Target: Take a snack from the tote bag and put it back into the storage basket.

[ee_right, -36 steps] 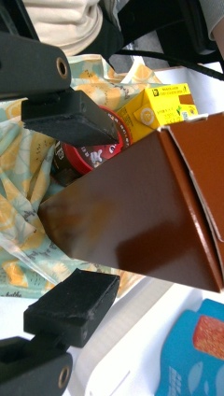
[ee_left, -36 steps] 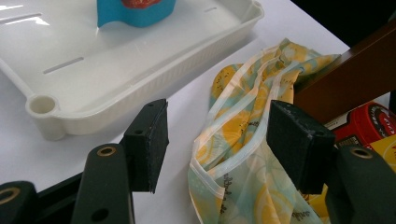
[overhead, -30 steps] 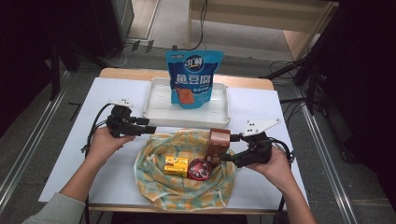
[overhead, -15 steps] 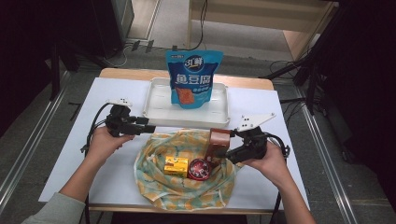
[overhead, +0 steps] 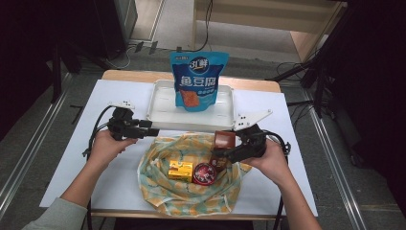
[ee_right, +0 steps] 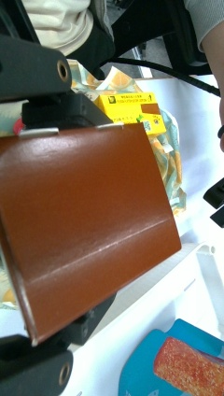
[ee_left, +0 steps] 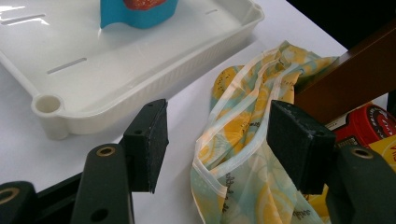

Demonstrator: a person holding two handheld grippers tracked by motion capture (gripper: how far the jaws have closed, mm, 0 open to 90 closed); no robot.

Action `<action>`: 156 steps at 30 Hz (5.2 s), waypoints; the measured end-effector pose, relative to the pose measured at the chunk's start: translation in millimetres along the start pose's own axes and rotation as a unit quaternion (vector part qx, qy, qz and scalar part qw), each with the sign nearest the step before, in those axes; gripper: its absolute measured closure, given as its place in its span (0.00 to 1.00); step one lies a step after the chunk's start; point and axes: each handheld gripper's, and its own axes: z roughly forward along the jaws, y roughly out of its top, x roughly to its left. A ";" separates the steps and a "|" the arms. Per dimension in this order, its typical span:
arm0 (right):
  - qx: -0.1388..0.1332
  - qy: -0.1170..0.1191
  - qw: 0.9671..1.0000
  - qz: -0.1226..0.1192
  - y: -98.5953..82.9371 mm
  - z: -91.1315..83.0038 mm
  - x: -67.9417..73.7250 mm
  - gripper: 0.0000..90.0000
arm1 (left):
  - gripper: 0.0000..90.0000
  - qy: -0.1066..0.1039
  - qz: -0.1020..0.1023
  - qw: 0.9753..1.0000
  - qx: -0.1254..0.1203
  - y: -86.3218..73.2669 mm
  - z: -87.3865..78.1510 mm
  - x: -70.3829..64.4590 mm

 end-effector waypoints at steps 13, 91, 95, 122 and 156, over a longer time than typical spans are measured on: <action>-0.002 -0.010 1.000 -0.003 2.0 -1.1 2.0 0.42 | 0.43 -0.002 0.001 1.000 -0.002 0.0 -0.9 1.2; -0.041 -0.074 0.996 0.037 93.8 -37.3 -46.8 0.48 | 0.43 -0.010 0.007 1.000 0.004 -0.3 0.8 0.4; -0.041 -0.082 0.995 0.039 96.5 -28.5 -54.5 0.48 | 0.43 -0.010 0.008 1.000 0.005 -0.4 1.5 -0.5; -0.051 -0.115 0.990 0.068 114.6 27.1 -87.4 0.48 | 0.43 -0.014 0.010 1.000 0.006 -1.0 2.0 0.2; -0.050 -0.133 0.985 0.095 104.7 83.0 -106.6 0.48 | 0.43 -0.020 0.012 1.000 0.016 -1.8 4.9 0.2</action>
